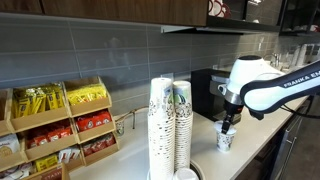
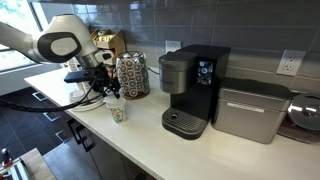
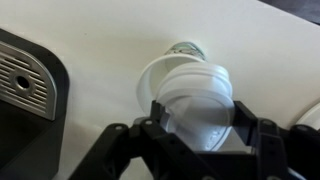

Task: Remove one coffee cup from the stack on the right and place it upright on the counter then put the white lid on top of it.

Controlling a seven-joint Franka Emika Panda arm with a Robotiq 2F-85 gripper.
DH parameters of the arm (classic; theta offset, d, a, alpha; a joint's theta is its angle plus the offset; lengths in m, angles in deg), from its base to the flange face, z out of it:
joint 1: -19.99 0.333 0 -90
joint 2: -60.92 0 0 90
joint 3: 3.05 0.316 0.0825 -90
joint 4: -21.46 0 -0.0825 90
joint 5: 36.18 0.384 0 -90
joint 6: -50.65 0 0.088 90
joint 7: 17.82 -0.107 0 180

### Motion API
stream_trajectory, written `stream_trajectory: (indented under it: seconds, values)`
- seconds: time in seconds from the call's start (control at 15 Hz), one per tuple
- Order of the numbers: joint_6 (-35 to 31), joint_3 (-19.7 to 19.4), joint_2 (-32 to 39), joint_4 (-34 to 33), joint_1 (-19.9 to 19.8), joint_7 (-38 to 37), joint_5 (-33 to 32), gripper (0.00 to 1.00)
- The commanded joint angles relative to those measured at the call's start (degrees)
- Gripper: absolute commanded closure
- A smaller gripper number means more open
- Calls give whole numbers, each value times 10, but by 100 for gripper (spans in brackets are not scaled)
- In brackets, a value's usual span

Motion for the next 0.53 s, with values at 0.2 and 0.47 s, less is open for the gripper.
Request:
stream_trajectory:
  seconds: [0.2,0.47]
  values:
    - [0,-10,14,-6,-5,9,-12,30]
    - [1,-12,17,-7,-5,13,-10,29]
